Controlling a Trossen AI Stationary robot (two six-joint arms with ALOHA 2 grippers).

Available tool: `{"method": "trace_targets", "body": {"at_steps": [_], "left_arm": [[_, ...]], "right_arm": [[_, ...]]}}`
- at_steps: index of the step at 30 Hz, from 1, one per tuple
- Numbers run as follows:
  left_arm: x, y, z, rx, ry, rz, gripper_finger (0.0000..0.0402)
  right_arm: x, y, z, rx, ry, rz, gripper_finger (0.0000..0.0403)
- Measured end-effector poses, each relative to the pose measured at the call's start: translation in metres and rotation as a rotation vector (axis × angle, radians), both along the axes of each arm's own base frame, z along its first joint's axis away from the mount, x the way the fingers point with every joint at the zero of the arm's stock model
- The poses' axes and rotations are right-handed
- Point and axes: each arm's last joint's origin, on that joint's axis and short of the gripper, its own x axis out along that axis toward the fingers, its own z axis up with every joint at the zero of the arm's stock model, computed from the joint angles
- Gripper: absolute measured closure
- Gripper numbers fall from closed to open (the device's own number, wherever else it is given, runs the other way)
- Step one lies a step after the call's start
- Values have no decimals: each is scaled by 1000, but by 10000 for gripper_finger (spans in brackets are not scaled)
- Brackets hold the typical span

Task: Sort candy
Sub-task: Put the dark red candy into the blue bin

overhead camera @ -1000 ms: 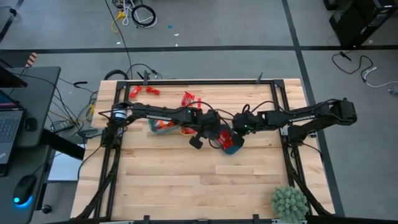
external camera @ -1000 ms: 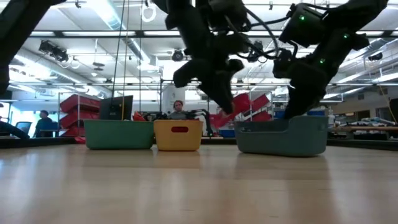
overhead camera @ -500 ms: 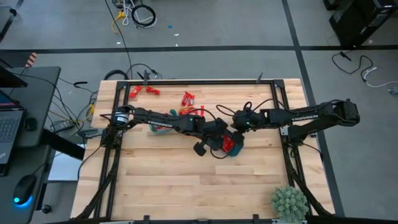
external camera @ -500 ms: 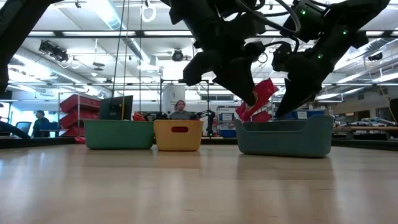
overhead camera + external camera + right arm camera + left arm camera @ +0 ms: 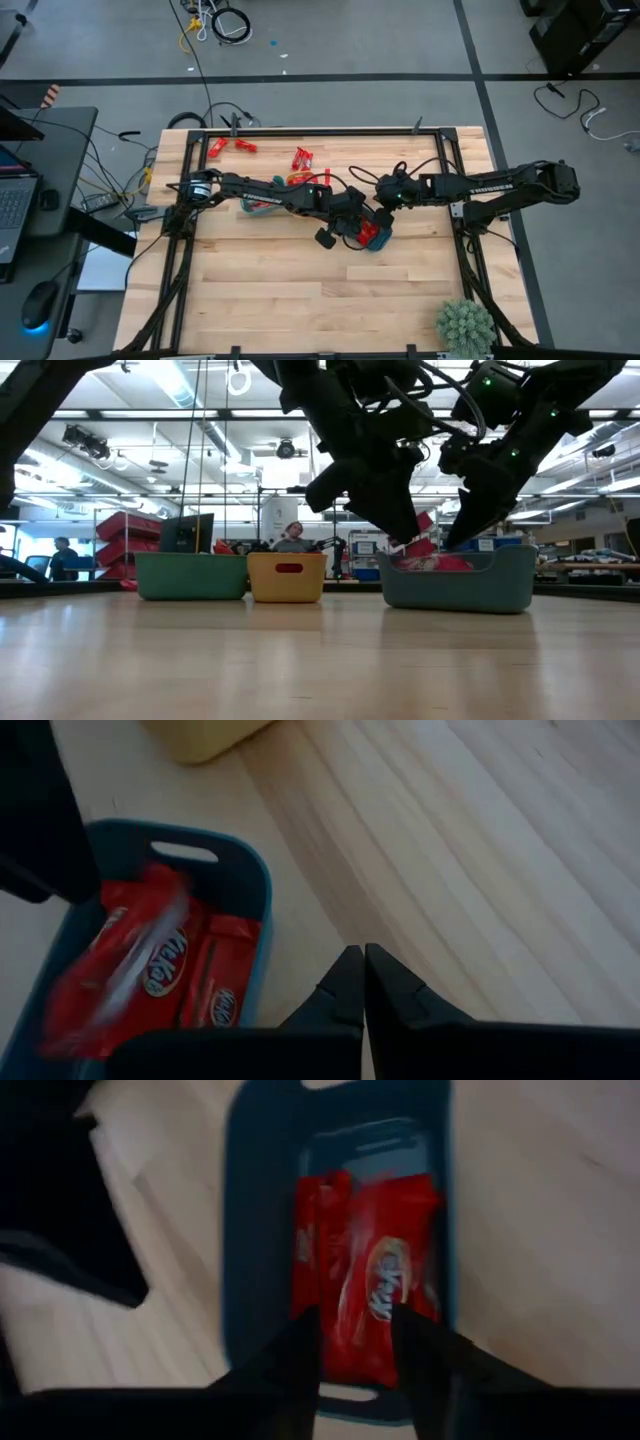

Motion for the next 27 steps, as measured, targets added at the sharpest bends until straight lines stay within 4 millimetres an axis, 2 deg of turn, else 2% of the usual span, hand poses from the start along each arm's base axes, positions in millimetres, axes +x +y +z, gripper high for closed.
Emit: {"method": "trace_targets", "body": {"at_steps": [6, 9, 11, 14, 18, 21, 27], "left_arm": [[1, 3, 6, 71, -29, 70, 239], [3, 7, 20, 125, -62, 153, 239], [1, 15, 29, 102, -62, 209, 254], [-9, 36, 41, -19, -42, 305, 304], [-32, 78, 58, -253, -9, 462, 387], [-53, 107, 60, -362, -1, 579, 392], [-90, 147, 48, -422, -12, 752, 399]], "right_arm": [[-1, 0, -1, -4, 17, 7, 403], [-1, 0, -1, -10, 25, 17, 403], [-2, 0, -1, -12, 24, 19, 403], [-3, 0, 0, -15, 31, 22, 403], [-6, -1, 2, -50, 50, 13, 403], [-8, -3, 2, -59, 60, 1, 403], [-10, -10, 5, -85, 46, -57, 403]]}}
